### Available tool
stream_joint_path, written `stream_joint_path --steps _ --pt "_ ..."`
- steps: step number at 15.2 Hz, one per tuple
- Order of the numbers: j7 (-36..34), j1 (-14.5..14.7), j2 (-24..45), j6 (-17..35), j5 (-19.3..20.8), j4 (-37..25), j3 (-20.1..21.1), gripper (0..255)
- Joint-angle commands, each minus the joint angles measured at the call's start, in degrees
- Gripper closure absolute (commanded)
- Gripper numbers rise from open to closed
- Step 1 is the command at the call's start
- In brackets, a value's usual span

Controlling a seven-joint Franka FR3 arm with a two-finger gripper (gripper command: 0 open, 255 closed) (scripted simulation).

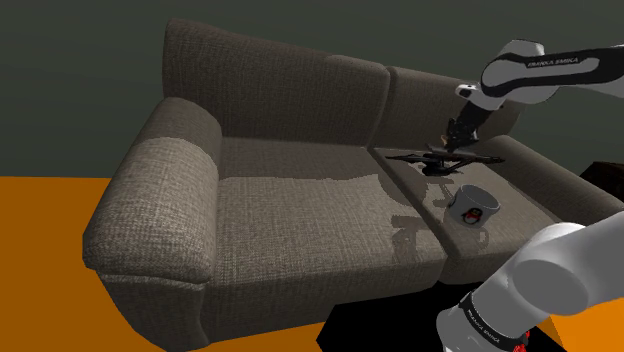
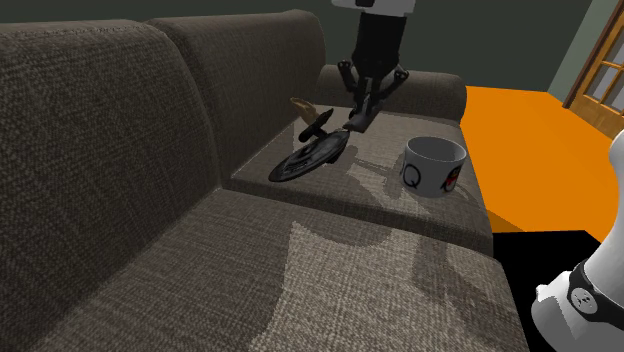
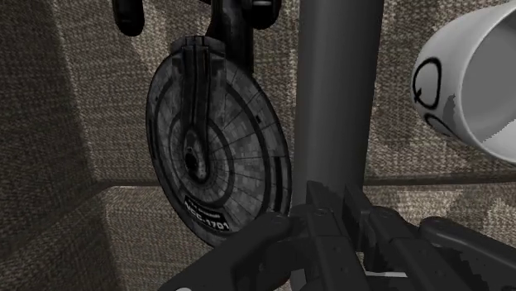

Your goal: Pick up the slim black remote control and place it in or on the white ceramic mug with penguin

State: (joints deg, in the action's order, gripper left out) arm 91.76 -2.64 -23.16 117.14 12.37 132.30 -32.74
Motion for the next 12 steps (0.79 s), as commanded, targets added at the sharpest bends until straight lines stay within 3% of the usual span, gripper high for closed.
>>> stream_joint_path --steps 1,12 --pt "-0.02 -1.95 -4.63 -0.66 2.36 3.71 0.36 255" --pt "4.63 -14.63 -28.03 -9.62 11.25 17.91 0.99 255"
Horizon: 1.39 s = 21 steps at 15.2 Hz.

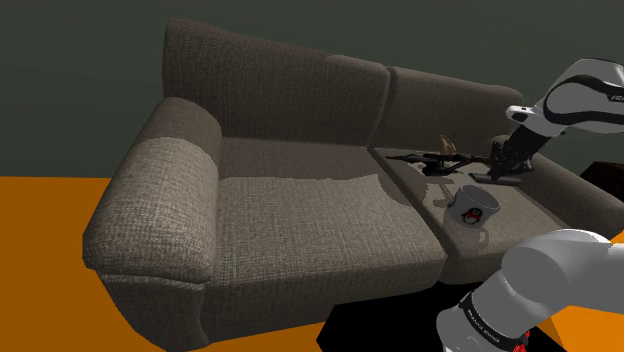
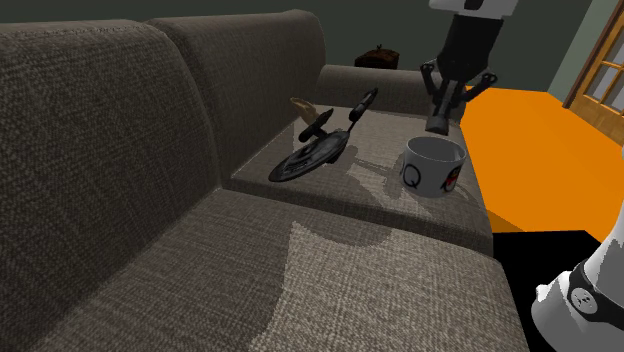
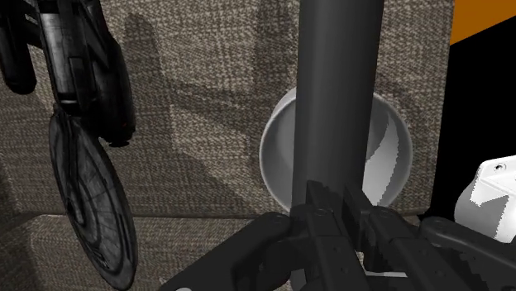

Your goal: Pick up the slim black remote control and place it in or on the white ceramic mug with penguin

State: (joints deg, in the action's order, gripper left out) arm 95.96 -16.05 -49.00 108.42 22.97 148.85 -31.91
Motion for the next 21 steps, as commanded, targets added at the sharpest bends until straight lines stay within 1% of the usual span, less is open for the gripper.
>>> stream_joint_path --steps 1,11,19,20,21 --pt "0.42 -1.34 -2.09 -0.13 0.92 2.04 -0.14 255" --pt "0.14 -2.25 0.06 8.46 4.08 8.52 -3.81 255" --pt "0.28 -2.43 0.15 8.53 3.92 8.53 -3.65 255" --pt "0.39 -2.57 -0.06 8.31 3.96 8.52 -3.64 0" --pt "0.32 -2.43 0.20 8.52 3.93 8.47 -3.69 0"
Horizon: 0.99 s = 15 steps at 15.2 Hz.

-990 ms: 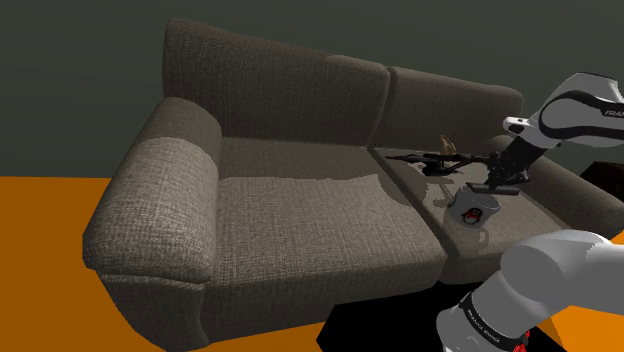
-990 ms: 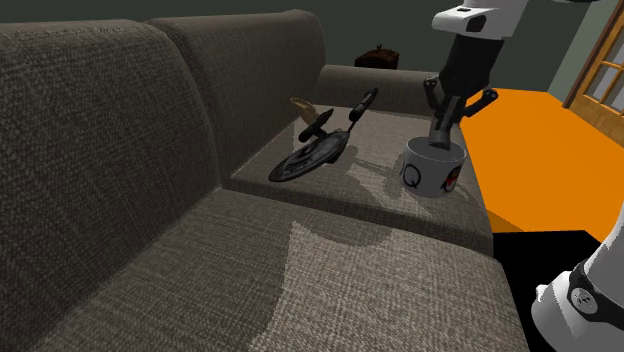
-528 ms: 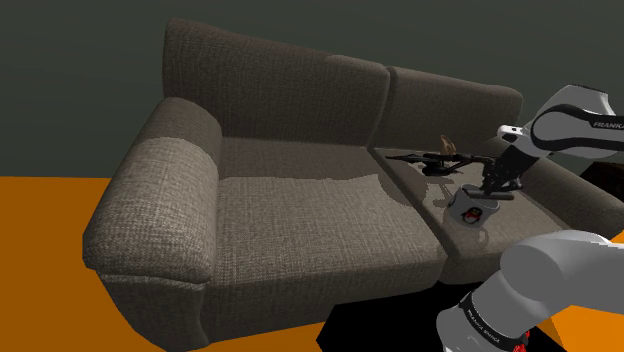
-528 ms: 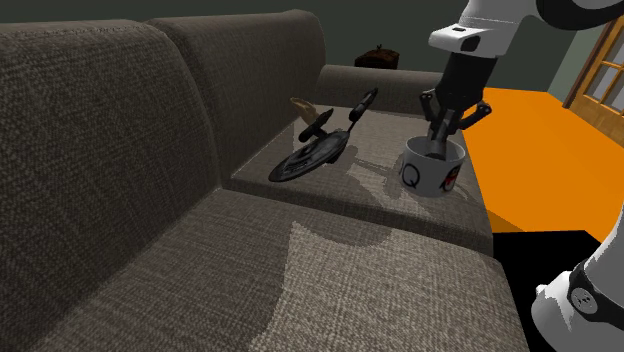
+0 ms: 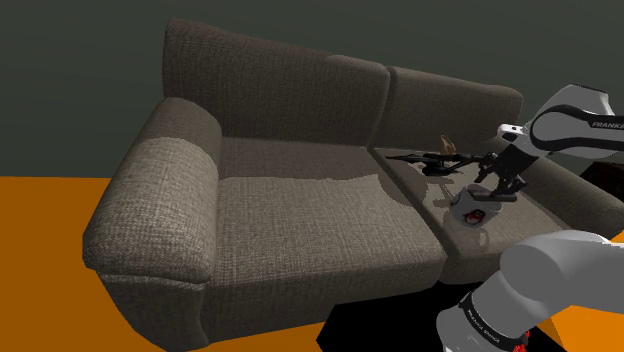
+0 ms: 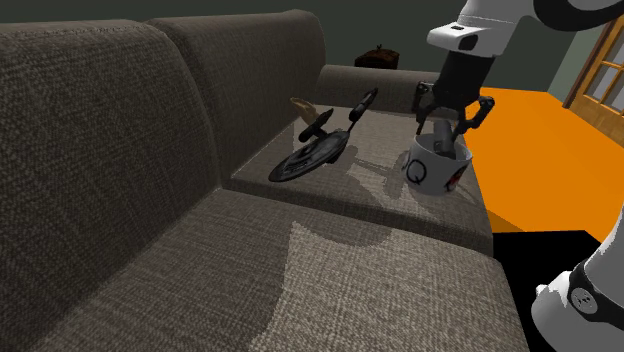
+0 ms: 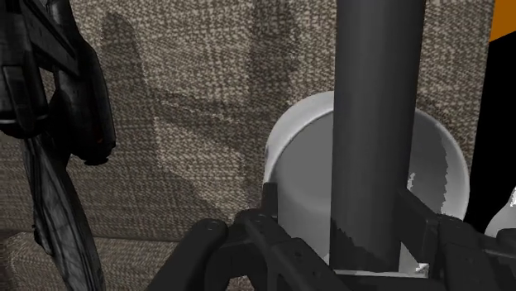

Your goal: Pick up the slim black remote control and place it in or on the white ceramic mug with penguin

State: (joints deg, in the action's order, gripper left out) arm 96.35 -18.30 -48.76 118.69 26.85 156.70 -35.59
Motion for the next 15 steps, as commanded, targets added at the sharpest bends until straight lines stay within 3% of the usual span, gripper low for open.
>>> stream_joint_path --steps 1,4,8,15 --pt "0.10 0.05 0.68 -1.24 0.13 0.31 -0.46 0" --pt "-0.07 -0.24 -0.05 -1.71 0.00 0.68 0.07 0" --pt "0.37 0.06 -2.97 -10.01 -2.72 -4.69 3.55 0" --pt "0.37 0.05 -2.96 -10.00 -2.73 -4.69 3.56 0"
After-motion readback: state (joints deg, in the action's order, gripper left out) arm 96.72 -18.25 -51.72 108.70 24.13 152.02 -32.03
